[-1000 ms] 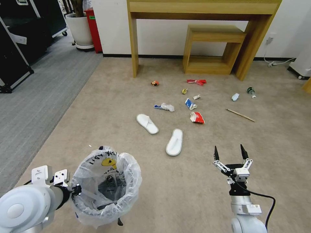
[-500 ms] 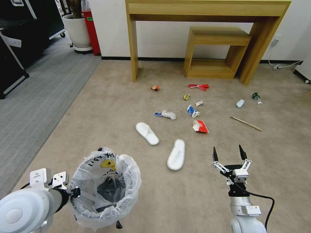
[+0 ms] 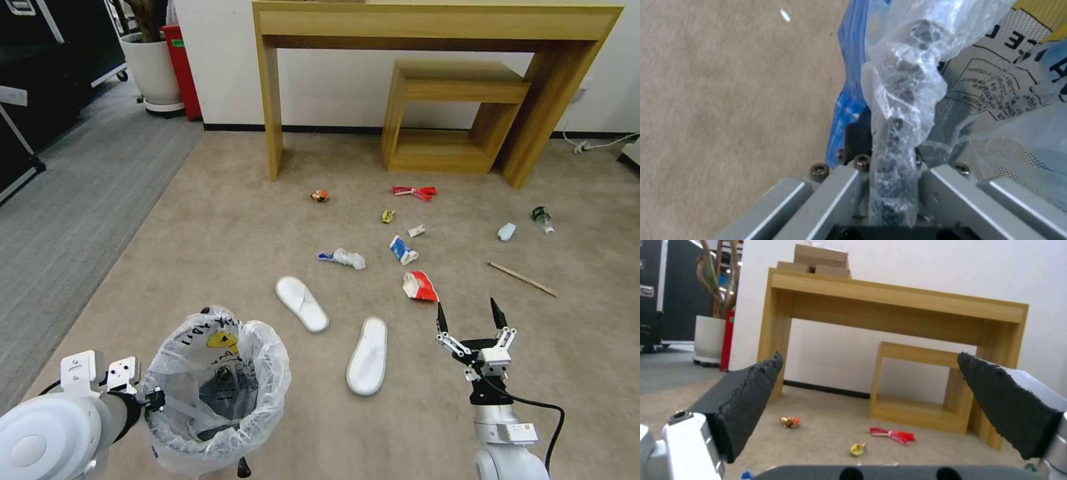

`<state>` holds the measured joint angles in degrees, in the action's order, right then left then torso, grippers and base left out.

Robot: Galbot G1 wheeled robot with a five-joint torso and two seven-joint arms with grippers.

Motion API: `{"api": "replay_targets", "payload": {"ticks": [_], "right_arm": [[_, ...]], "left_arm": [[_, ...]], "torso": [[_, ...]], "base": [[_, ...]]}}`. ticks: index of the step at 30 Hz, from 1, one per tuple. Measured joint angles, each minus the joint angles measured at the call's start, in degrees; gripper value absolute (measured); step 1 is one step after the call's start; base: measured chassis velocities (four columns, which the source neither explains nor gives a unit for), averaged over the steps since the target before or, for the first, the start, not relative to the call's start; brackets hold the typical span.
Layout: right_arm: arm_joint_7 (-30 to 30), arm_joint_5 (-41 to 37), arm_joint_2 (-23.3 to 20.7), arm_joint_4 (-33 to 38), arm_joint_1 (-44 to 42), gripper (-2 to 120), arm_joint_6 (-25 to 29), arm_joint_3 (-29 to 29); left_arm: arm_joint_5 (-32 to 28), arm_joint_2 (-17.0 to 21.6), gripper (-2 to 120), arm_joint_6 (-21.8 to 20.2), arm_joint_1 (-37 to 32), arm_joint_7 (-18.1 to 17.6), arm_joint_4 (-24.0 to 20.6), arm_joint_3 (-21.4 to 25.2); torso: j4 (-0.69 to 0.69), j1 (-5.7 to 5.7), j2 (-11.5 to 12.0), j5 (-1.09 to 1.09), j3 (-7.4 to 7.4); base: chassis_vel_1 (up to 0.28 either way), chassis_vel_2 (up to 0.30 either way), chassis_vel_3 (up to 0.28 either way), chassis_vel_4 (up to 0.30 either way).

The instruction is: Pick up the trash bin and place the garbage on the floor into it.

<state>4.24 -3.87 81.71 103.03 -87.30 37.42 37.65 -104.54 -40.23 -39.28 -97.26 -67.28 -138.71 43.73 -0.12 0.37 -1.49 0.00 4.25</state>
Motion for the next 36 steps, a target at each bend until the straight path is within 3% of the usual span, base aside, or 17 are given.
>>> {"api": "replay_targets", "payload": {"ticks": [17,36], "right_arm": [[-1.18,0.78,0.04,0.73,-0.27,100,0.39,-0.09],[-1.3,2.85,0.86,0.72,-1.01,100,1.72,-0.12]], "left_arm": [[1.33,-1.31,0,-0.16,-2.24,0.3,-1.06,0.97],[3.38,-2.64,0,-0.76,-6.81,1.36,-2.67,3.28]], "torso": [[-0.02,0.03,0.0,0.02,0.02],[-0.01,0.0,0.0,0.02,0.0]], "base": [[-0.176,0.169,0.163,-0.167],[0.035,0.017,-0.025,-0.028]]}}
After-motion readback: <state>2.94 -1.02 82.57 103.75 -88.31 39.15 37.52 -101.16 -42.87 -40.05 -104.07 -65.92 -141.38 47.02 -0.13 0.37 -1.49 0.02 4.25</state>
